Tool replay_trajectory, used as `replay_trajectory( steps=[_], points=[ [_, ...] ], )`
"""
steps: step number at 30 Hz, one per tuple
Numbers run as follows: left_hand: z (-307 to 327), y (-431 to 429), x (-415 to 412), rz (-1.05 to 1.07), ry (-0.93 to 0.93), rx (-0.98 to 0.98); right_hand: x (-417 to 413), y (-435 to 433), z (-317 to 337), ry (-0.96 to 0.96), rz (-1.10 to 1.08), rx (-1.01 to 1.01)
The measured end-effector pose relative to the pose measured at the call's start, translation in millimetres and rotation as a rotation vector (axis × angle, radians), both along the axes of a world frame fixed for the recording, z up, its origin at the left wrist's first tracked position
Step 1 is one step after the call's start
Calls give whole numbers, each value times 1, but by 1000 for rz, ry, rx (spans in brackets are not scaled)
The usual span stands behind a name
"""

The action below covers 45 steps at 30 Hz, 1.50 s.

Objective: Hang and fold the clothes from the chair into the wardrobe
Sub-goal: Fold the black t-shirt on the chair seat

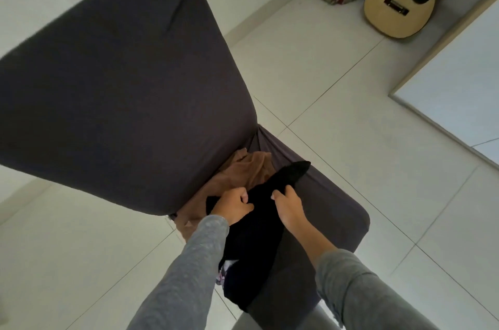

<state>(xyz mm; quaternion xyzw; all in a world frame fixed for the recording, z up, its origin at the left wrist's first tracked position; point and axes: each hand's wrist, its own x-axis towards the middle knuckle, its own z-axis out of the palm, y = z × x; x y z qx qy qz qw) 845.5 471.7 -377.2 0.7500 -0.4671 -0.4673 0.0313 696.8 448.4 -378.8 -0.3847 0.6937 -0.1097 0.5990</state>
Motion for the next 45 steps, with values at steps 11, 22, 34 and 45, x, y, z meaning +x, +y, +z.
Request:
replay_trajectory(
  steps=[11,22,34,45],
  points=[
    [154,-3,3,321,324,45,-4,-21,153,-117,165,-281],
    [347,-17,25,259,858,-401,-13,-39,338,-110,224,-676],
    [520,17,12,68,846,-839,-20,23,444,-186,112,-1035],
    [599,57,-19,-10,958,-1020,-23,63,414,-160,284,-1028]
  ],
)
